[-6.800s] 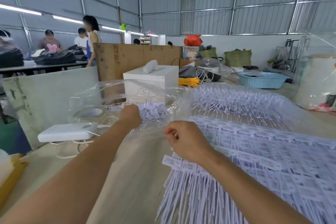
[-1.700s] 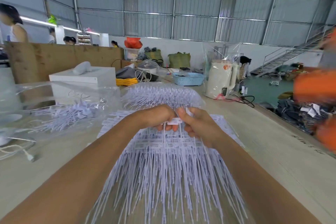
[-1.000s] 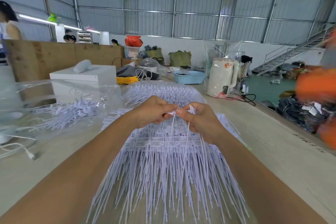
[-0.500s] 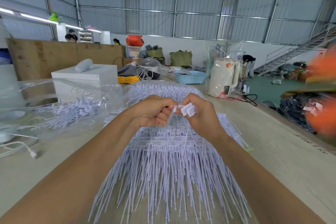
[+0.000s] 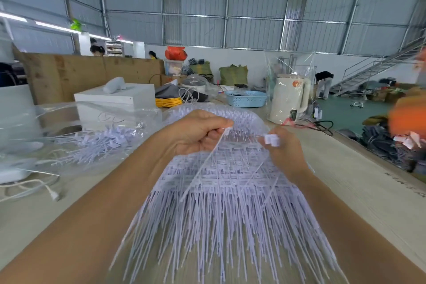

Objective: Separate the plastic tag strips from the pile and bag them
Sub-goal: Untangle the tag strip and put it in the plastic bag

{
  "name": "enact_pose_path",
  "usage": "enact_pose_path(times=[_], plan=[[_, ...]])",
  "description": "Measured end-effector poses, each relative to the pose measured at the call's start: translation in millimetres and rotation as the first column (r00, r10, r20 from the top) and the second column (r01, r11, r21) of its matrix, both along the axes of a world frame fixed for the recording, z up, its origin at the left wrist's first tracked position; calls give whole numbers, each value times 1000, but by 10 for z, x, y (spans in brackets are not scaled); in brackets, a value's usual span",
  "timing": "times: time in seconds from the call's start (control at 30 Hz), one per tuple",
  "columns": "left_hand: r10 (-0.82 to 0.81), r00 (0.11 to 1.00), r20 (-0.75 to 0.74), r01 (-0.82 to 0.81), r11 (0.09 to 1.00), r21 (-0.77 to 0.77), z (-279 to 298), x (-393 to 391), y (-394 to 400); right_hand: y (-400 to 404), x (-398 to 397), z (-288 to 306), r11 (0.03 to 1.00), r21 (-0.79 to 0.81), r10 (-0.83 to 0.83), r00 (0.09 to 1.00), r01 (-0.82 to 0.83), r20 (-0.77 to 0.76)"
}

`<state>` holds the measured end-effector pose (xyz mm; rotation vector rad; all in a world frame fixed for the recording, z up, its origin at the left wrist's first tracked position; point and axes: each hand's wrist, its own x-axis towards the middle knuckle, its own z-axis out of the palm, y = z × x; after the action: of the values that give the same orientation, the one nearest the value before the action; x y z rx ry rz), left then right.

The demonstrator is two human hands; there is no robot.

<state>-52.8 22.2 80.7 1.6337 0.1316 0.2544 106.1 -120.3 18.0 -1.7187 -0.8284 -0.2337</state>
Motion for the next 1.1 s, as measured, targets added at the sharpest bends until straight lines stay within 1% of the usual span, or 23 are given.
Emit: enact_pose_path(times=[0.03, 0.07, 0.13, 0.2, 0.23, 0.27, 0.3, 0.33, 0.37, 0.4, 0.47, 0.6, 0.63, 0.67, 0.73, 0.77, 0.8, 0.87, 0.9, 0.93, 1.0, 1.1], plan=[[65, 998, 22, -66, 993, 94, 8, -13, 36, -19, 17, 13, 995, 80, 71, 990, -61, -126], [110, 993, 36, -115, 976, 183, -6, -16, 61, -20, -4, 54, 975, 188, 159, 960, -116, -230], [164, 986, 31, -165, 933, 318, -84, 24, 70, 8, -108, 191, 920, 335, 321, 880, -202, -351], [190, 981, 21, -183, 902, 390, -175, 83, 41, 37, -222, 315, 840, 436, 503, 765, -323, -403], [200, 979, 26, -193, 893, 406, -205, 117, 30, 37, -267, 357, 796, 460, 581, 707, -392, -403], [212, 977, 34, -207, 886, 415, -219, 141, 24, 28, -310, 385, 771, 439, 626, 679, -462, -384], [224, 974, 41, -220, 880, 422, -220, 155, 29, 18, -352, 391, 770, 371, 635, 688, -520, -352], [232, 972, 46, -229, 874, 428, -215, 160, 40, 11, -391, 375, 785, 277, 618, 721, -554, -312], [236, 970, 52, -235, 871, 432, -206, 162, 53, 10, -424, 352, 803, 189, 595, 758, -564, -265], [234, 970, 60, -236, 868, 437, -198, 162, 64, 17, -449, 333, 816, 139, 578, 784, -562, -226], [218, 973, 76, -229, 866, 445, -184, 161, 68, 35, -487, 329, 817, 149, 576, 793, -557, -197], [201, 973, 116, -232, 859, 456, -169, 163, 68, 42, -520, 390, 788, 236, 613, 758, -568, -223], [200, 971, 129, -237, 856, 459, -166, 166, 69, 36, -522, 415, 755, 278, 653, 718, -594, -241], [199, 969, 144, -243, 856, 456, -163, 170, 70, 29, -517, 448, 702, 343, 711, 649, -624, -271], [199, 965, 173, -257, 858, 445, -150, 187, 67, 3, -502, 526, 584, 497, 812, 474, -642, -342], [201, 963, 183, -263, 856, 445, -139, 196, 61, -5, -493, 558, 572, 528, 820, 430, -628, -378], [203, 961, 188, -267, 854, 447, -129, 203, 53, -1, -480, 573, 623, 491, 782, 458, -609, -423], [198, 961, 195, -266, 854, 447, -115, 213, 45, 34, -464, 532, 796, 256, 600, 655, -549, -460], [190, 962, 198, -260, 858, 443, -112, 215, 40, 53, -462, 485, 849, 155, 516, 729, -506, -449], [179, 963, 200, -252, 861, 442, -109, 216, 33, 70, -459, 438, 873, 106, 470, 762, -477, -444], [163, 967, 196, -236, 864, 445, -106, 214, 17, 88, -446, 362, 875, 95, 462, 757, -475, -462], [153, 974, 170, -214, 873, 438, -111, 215, 4, 99, -449, 329, 841, 105, 509, 710, -531, -486]])
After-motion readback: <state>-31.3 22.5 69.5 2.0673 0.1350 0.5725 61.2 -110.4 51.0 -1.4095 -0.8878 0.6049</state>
